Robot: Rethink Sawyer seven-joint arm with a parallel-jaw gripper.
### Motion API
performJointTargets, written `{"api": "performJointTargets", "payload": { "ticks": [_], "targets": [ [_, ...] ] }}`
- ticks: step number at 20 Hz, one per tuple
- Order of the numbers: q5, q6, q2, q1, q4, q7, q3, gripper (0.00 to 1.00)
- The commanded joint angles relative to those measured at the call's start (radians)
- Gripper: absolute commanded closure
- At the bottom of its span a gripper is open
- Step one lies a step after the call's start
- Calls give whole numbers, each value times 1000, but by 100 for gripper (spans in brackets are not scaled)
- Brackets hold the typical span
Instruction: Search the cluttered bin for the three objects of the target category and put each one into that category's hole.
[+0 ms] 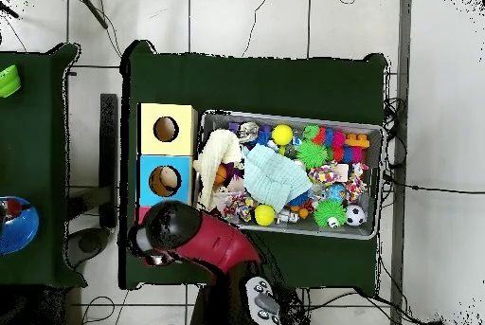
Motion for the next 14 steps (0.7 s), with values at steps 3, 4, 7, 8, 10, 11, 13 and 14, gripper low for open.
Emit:
{"api": "performJointTargets", "payload": {
  "ticks": [3,4,7,8,10,11,13,14],
  "targets": [
    [-274,-61,142,77,-147,62,-139,100],
    [-301,-105,155,100,-179,88,-176,100],
    [-339,-112,167,116,-227,109,-212,100],
    [-362,-103,165,128,-250,111,-230,100],
    [-393,-110,164,142,-275,110,-254,100],
    [-402,-117,165,147,-282,112,-261,100],
    [-416,-153,172,164,-297,137,-285,100],
    [-416,-168,175,168,-302,147,-292,100]
  ]
}}
